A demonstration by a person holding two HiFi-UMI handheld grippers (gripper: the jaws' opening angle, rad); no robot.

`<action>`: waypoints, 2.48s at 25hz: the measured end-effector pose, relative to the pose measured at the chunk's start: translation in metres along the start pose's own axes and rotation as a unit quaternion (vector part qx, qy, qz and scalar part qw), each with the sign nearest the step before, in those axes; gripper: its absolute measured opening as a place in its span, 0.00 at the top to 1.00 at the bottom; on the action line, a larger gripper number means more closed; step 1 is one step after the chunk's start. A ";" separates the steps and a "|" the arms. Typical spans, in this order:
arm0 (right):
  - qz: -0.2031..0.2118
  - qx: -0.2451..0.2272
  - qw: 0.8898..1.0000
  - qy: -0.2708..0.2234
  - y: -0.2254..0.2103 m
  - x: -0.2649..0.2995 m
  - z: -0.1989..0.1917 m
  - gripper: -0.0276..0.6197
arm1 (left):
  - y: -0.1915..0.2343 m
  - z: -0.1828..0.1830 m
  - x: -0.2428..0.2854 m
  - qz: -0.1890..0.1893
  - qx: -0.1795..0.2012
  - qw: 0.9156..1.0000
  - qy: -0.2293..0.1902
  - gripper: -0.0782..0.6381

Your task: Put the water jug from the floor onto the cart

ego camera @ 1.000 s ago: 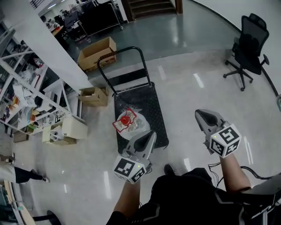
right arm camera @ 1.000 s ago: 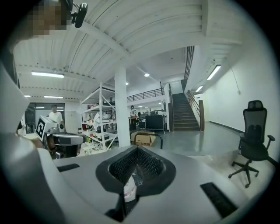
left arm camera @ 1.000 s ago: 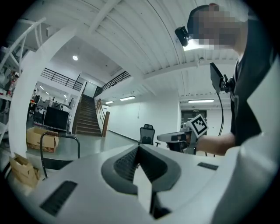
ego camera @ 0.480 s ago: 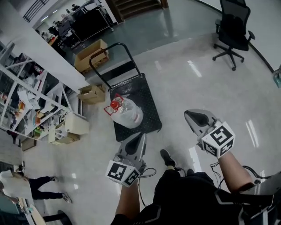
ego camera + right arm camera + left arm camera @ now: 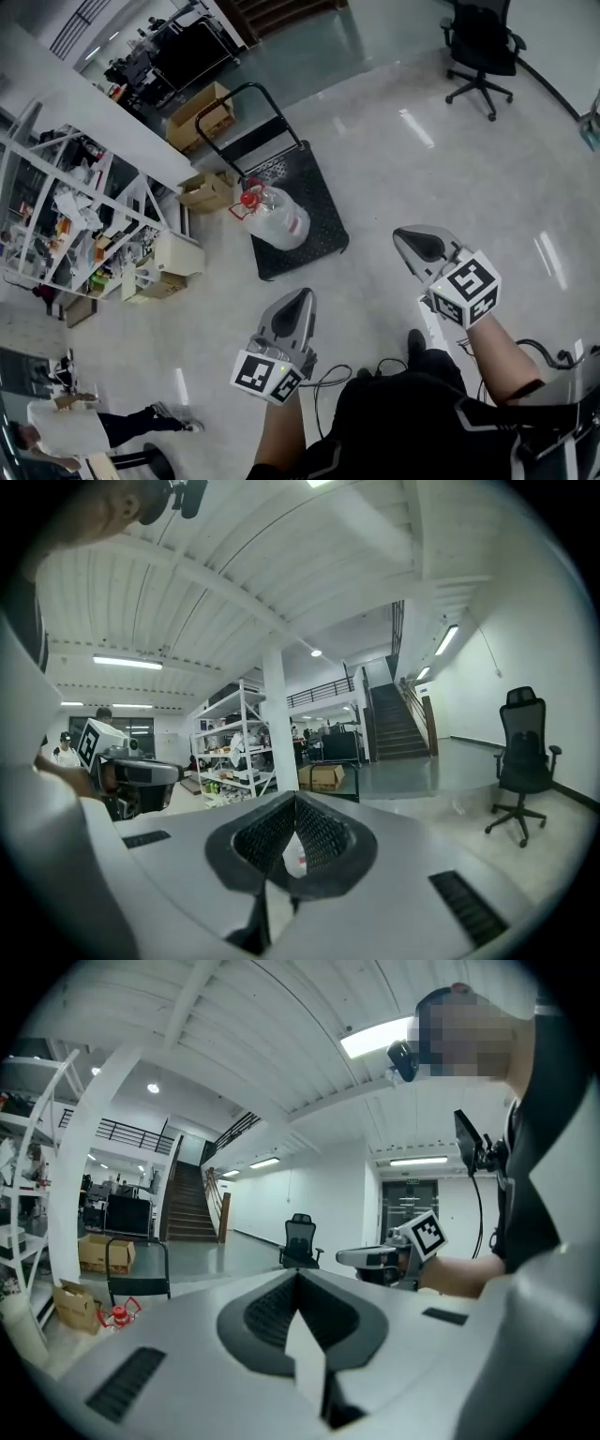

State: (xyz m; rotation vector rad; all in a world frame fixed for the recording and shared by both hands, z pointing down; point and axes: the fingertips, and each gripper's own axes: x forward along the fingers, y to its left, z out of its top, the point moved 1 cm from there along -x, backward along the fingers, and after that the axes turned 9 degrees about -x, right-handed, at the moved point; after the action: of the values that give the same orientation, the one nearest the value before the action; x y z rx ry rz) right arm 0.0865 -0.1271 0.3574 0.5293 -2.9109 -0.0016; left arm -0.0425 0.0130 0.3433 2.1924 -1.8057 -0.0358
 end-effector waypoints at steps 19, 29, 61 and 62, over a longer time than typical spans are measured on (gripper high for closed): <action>-0.053 0.006 0.998 0.034 0.298 -0.136 -0.014 0.95 | -0.058 -0.092 -0.287 -0.075 -0.034 0.997 -0.013 0.89; -0.088 -0.002 0.996 0.026 0.329 -0.254 -0.019 0.95 | -0.164 -0.091 -0.330 -0.110 -0.004 0.994 -0.021 0.89; -0.074 0.013 0.997 0.024 0.417 -0.489 -0.044 0.95 | -0.380 -0.136 -0.465 -0.072 0.004 0.997 -0.027 0.89; -0.074 0.009 0.997 0.024 0.419 -0.487 -0.042 0.95 | -0.378 -0.135 -0.467 -0.072 0.004 0.997 -0.028 0.89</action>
State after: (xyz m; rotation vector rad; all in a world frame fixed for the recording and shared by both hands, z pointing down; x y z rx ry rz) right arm 0.3954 0.4366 0.3253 0.7360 -2.8202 0.0186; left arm 0.2489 0.5542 0.3004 2.3462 -1.6741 -0.1230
